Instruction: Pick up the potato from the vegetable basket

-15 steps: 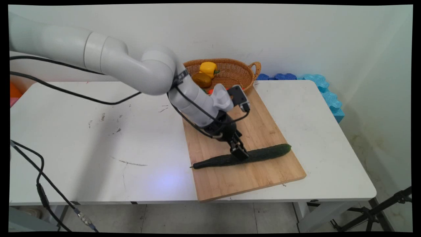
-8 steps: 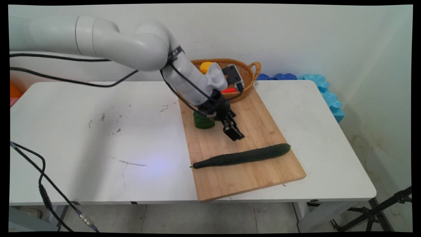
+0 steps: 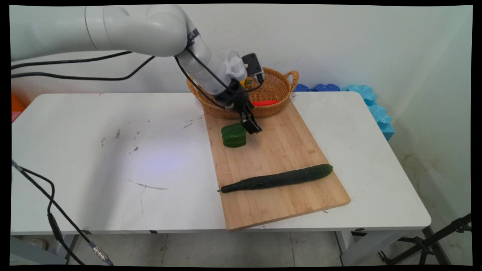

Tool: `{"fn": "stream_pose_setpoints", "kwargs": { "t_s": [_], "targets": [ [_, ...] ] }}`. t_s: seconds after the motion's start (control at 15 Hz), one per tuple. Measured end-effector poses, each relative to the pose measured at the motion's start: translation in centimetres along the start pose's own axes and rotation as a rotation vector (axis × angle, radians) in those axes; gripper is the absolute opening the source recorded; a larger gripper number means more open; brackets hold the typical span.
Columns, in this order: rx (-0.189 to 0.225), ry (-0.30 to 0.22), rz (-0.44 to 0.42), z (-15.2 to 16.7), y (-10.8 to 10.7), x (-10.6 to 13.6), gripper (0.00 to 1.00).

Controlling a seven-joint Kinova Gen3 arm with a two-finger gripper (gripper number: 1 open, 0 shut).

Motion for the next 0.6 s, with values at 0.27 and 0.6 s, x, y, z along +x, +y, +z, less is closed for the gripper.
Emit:
{"fn": "stream_pose_setpoints", "kwargs": {
  "t_s": [0.27,0.6],
  "targets": [
    [0.081,-0.045,0.039,0.2,-4.3,-0.2,1.0],
    [0.183,-0.098,0.036,1.1,-8.8,-0.5,1.0]
  ]
}}
